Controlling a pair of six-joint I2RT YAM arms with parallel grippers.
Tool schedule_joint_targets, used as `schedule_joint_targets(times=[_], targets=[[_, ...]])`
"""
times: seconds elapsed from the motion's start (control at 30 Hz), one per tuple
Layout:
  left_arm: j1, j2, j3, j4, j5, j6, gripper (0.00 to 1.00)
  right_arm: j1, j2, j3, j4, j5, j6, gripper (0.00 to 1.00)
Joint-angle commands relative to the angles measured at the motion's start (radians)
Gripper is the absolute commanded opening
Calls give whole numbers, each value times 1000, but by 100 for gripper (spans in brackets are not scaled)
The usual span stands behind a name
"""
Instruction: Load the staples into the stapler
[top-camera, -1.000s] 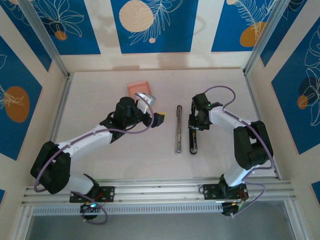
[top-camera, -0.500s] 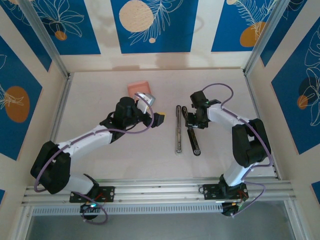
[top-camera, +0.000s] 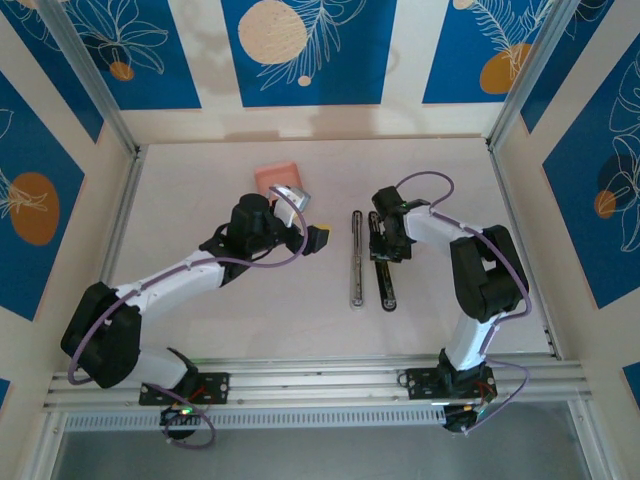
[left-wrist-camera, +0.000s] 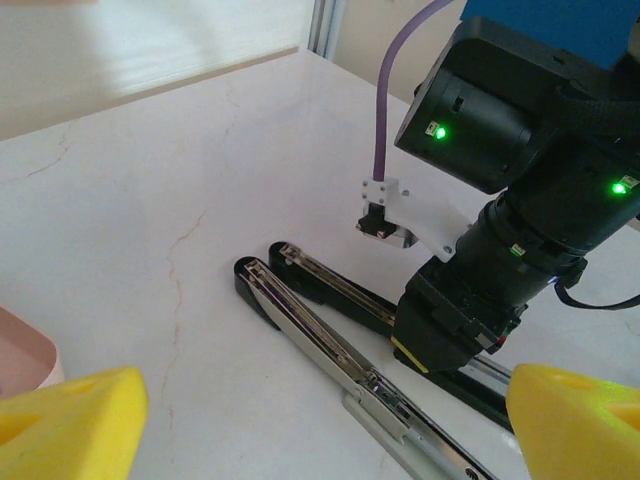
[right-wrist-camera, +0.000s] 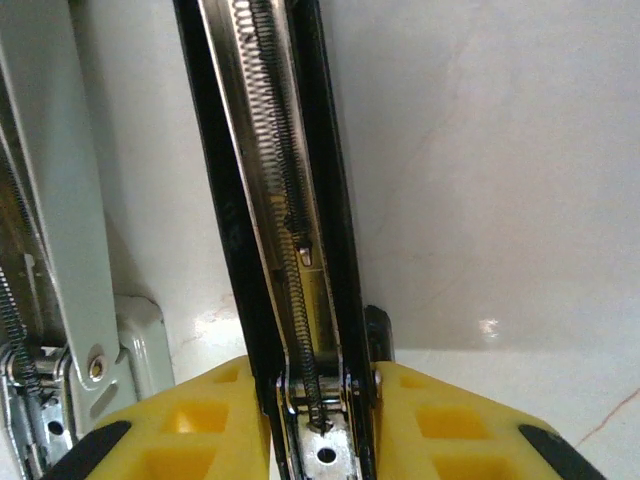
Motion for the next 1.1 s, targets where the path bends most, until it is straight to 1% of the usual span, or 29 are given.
schedule_joint_targets(times=[0.0, 0.23, 0.33, 0.37, 0.47, 0.57, 0.67, 0.8, 0.9, 1.07], targets=[[6, -28, 1, -5, -5, -2, 92, -8, -8, 17, -19, 44, 35, 23], [12, -18, 6, -10, -4, -24, 92, -8, -10, 21, -21, 61, 39, 21], [21, -17, 6, -13, 3, -45, 92, -10, -15, 13, -8, 44, 47, 21], [24, -14, 11, -20, 3, -49, 92, -10, -14, 14, -9, 37, 47, 24], [39, -1, 47, -87, 6, -58, 92, -5, -27, 19, -21, 33, 48, 38], [60, 32, 128, -235, 0, -57, 93, -3, -77, 25, -34, 30, 57, 48], [91, 92, 231, -404, -20, -41, 94, 0, -155, 25, -44, 37, 66, 52], [146, 217, 420, -629, -21, -8, 94, 0, -253, 4, -30, 4, 83, 53], [168, 358, 602, -807, -21, 61, 94, 6, -294, -14, -17, -23, 82, 53], [171, 618, 942, -1101, -98, 173, 94, 15, -303, -21, -14, -65, 59, 53]])
